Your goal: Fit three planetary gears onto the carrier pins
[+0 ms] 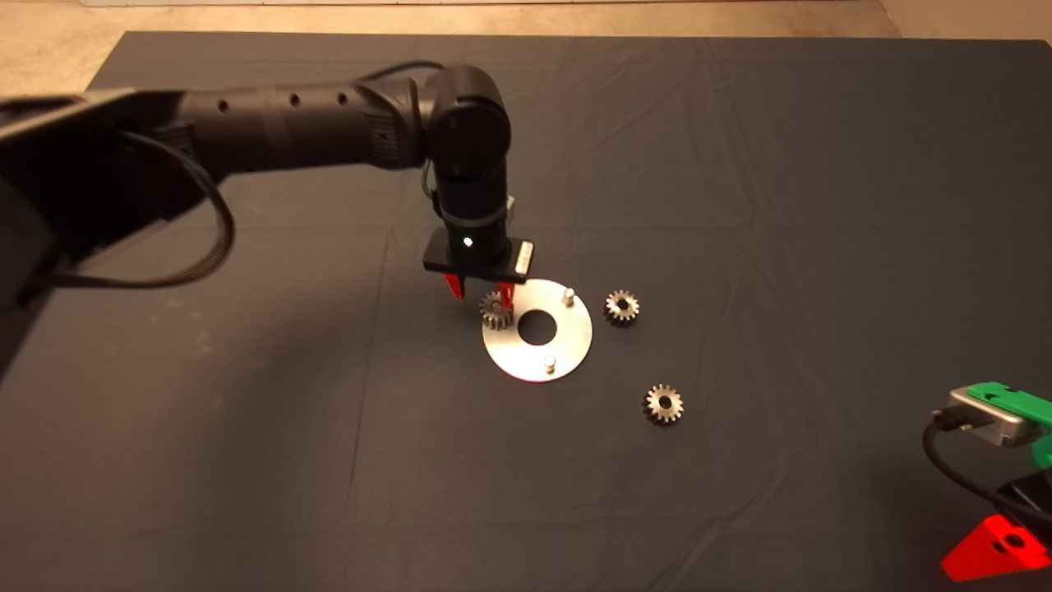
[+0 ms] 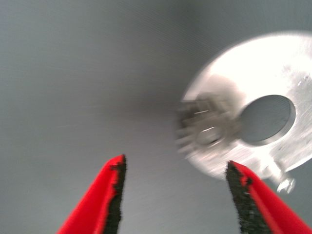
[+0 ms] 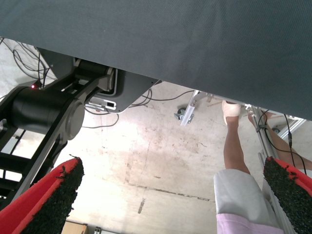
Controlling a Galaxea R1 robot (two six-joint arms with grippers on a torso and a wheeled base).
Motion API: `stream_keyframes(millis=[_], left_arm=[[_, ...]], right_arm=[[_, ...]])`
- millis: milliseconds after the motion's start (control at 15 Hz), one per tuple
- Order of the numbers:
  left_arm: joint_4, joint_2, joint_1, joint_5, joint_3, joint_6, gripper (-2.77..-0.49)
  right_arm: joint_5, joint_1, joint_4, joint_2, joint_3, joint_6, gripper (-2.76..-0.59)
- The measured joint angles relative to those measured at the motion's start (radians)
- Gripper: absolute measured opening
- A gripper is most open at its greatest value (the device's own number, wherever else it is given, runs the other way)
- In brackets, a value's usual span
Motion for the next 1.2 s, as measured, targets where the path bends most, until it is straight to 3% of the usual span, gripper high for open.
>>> stream_keyframes(millis=[133, 333, 533, 733, 867, 1000, 1200], left_arm=[[0.004, -0.09, -0.049, 0.005, 0.083, -0.001, -1.8], [0.004, -0.258, -0.038, 0.01, 0.267, -0.003, -1.66], [-0.004, -0.486, -0.06, 0.011, 0.47, -0.02, -1.5], [-0.039, -0.687, -0.067, 0.021, 0.686, -0.04, -1.37], [-0.072, -0.74, -0.077, 0.022, 0.793, -0.091, -1.27], [-0.08, -0.769, -0.085, 0.011, 0.869, -0.146, -1.22], [-0.084, -0.903, -0.09, 0.016, 0.947, -0.208, -1.22]], right_arm=[[0.0, 0.0, 0.0, 0.003, 0.0, 0.0, -0.61], [-0.001, 0.0, 0.0, 0.046, -0.001, -0.019, -0.61], [-0.003, 0.0, 0.0, 0.121, -0.039, -0.102, -0.61], [0.0, 0.0, 0.0, 0.225, -0.144, -0.288, -0.61], [0.0, 0.0, 0.0, 0.289, -0.226, -0.422, -0.61], [-0.001, 0.0, -0.001, 0.364, -0.298, -0.548, -0.61], [0.0, 0.0, -0.008, 0.472, -0.393, -0.681, -0.61]])
